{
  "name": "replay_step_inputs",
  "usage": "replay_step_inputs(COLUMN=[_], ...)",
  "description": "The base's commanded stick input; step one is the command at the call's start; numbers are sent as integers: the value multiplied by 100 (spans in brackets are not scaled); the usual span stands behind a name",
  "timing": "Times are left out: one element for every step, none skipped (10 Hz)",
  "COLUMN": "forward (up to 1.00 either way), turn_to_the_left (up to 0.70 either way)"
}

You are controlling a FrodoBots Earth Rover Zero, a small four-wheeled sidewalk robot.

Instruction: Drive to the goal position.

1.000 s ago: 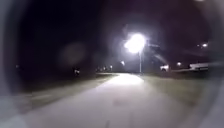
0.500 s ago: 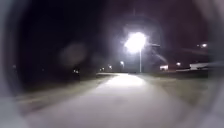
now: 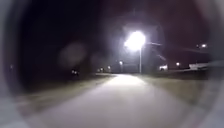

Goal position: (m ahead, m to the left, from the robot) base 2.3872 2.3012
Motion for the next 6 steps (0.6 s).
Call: replay_step_inputs(forward=[100, 100, 100, 100, 100, 100], turn_to_the_left=[0, 0, 0, 0, 0, 0])
